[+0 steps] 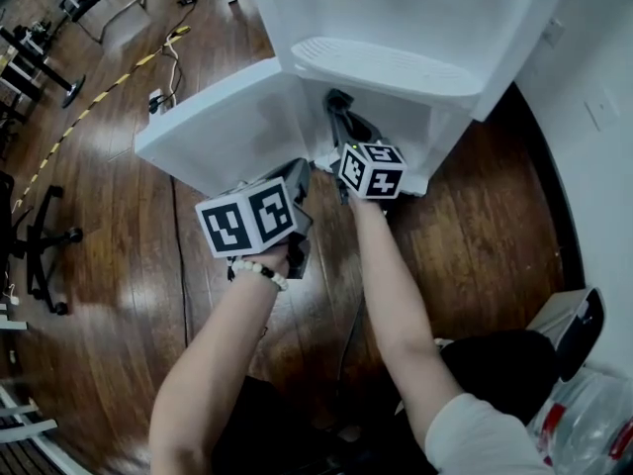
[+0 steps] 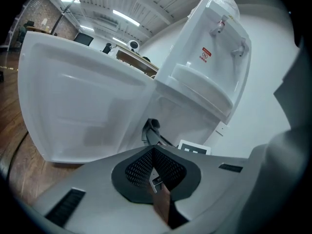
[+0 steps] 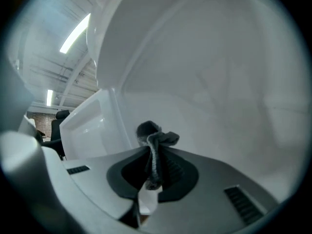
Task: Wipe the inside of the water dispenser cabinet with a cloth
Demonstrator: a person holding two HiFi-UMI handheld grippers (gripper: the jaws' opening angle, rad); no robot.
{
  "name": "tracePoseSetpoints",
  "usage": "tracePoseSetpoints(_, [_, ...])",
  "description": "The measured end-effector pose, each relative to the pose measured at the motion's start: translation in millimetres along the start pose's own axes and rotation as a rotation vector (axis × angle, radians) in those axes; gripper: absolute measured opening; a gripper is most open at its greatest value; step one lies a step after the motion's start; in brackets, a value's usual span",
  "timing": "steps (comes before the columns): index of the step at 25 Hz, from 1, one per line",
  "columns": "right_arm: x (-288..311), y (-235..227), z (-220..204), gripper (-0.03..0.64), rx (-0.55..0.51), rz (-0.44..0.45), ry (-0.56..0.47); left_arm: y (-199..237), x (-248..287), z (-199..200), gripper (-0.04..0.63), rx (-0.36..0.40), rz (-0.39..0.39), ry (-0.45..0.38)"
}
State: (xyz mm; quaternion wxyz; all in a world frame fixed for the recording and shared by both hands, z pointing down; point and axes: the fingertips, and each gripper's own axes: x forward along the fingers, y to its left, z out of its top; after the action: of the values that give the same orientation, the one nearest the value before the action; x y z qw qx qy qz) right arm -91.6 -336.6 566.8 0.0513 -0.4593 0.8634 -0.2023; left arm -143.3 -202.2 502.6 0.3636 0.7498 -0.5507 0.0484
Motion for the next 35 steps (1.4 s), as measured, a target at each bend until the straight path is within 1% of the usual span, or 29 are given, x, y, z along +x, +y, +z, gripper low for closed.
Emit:
tracePoseSetpoints(3, [6,-10,-27,0.035,-0.006,-0.013,0.072,4,5,-4,-0.009,0.009,0.001,0.014])
tracePoseSetpoints(7, [16,-24,-61,0.035,-0.012,-0.042,0.205,12,8,-9,-0.009,0.005,0.015,0.028])
tracePoseSetpoints(11, [23,-36,-79,0.035,-0.013,-0.086,0.298,11,9,-13,-0.009,-0.001,0.012,0.038])
tracePoseSetpoints(14, [28,-45,-99,0.035,-0.01,-0.115,0.391,12,11,-18,-0.009,-0.001,0.012,0.052])
tracePoseSetpoints(15, [29,-49,-105,0.035,-0.021,-0.127,0.424,12,12,-19,-0.009,-0.001,0.012,0.056])
tracePoseSetpoints(18, [30,-58,-122,0.035,-0.104,-0.155,0.496,17,16,-22,-0.008,0.007,0.023,0.065])
tracePoseSetpoints(22, [30,-63,-134,0.036,-0.134,-0.172,0.529,33,22,-28,-0.008,0.016,0.09,0.095])
tracePoseSetpoints(24, [28,-65,-129,0.037,-0.108,-0.168,0.519,37,24,-32,-0.008,0.016,0.113,0.112])
tracePoseSetpoints(25, [27,-61,-120,0.037,-0.072,-0.15,0.482,38,24,-32,-0.008,0.013,0.115,0.114])
tracePoseSetpoints(27, [29,-49,-88,0.037,-0.007,-0.079,0.344,38,24,-31,-0.008,0.001,0.11,0.111])
tracePoseSetpoints(28, [29,-44,-71,0.037,-0.005,-0.043,0.282,38,24,-31,-0.008,-0.004,0.107,0.111])
tracePoseSetpoints(29, [29,-40,-54,0.038,-0.026,-0.013,0.241,38,25,-31,-0.008,-0.007,0.105,0.111])
tracePoseSetpoints(31, [29,-32,-25,0.038,-0.099,0.03,0.199,38,26,-33,-0.008,-0.006,0.1,0.114])
tracePoseSetpoints(33, [29,-25,-2,0.038,-0.161,0.053,0.162,38,27,-34,-0.008,-0.006,0.096,0.118])
tracePoseSetpoints(35, [29,-18,16,0.038,-0.192,0.067,0.118,36,29,-37,-0.008,-0.004,0.091,0.124])
